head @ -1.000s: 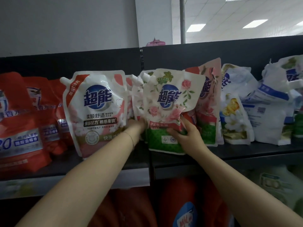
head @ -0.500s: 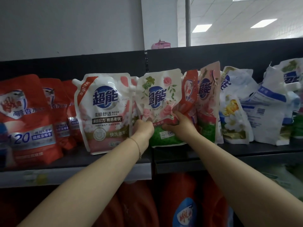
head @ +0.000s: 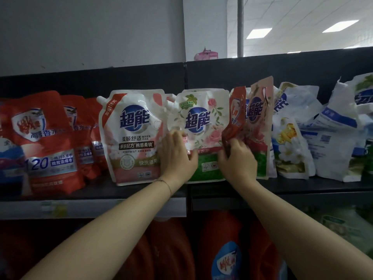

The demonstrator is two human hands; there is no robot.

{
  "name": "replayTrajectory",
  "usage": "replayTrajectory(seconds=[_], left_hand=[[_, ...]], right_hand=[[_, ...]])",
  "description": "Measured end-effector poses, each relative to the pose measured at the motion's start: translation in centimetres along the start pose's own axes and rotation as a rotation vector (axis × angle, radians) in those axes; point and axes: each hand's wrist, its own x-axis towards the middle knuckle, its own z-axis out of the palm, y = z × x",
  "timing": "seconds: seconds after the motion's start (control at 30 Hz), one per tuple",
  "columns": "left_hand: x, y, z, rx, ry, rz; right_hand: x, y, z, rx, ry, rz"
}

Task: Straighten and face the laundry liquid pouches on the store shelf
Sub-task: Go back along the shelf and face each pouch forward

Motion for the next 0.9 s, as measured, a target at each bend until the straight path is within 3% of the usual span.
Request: replayTrajectory(seconds=[0.13, 0.27, 0.53, 0.63, 0.8, 0.9], left_hand=[[0.3, 0.1, -0.1, 0.338, -0.361, 0.348], [0.1, 0.0, 1.2, 0.463, -0.528, 0.583], [0.1, -0.3, 2.9, 0.564, -0.493, 0.547], [0.3, -0.3, 4.1, 0.592, -0.511, 0.504], [1.5, 0.0, 5.9, 0.648, -0.557, 0.451], [2.2, -0.2, 6.4, 0.659, -0.573, 0.446]], right_hand=[[1.1, 1.5, -0.5, -0.089, -0.116, 0.145], [2.6, 2.6, -0.3, -0.177, -0.256, 0.182], [2.8, 3.2, 1.1, -0.488, -0.194, -0.063], [2.5, 3.9, 0.7, -0.406, -0.164, -0.032], [1.9, 4.0, 0.1, -0.24, 0.176, -0.201], [1.2, 3.6, -0.6, -0.145, 0.283, -0.254]])
